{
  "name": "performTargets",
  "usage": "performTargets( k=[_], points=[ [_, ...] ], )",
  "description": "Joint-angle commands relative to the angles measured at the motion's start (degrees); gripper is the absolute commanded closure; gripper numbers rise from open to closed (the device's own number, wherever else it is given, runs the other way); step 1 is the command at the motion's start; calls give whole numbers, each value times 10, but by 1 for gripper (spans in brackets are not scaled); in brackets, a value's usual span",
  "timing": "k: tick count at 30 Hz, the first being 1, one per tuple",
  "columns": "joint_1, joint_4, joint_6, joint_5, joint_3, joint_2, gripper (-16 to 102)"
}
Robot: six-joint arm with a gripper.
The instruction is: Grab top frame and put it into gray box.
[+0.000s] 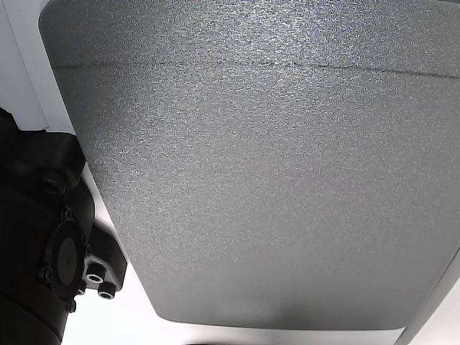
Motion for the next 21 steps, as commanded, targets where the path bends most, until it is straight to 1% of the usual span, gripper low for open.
performTargets(
  k=[1, 7, 21],
  points=[
    [-11, 7, -5, 0, -11, 13, 98],
    [-14, 7, -11, 7, -21, 4, 98],
    [-13, 6, -5, 3, -31, -13, 98]
  ],
)
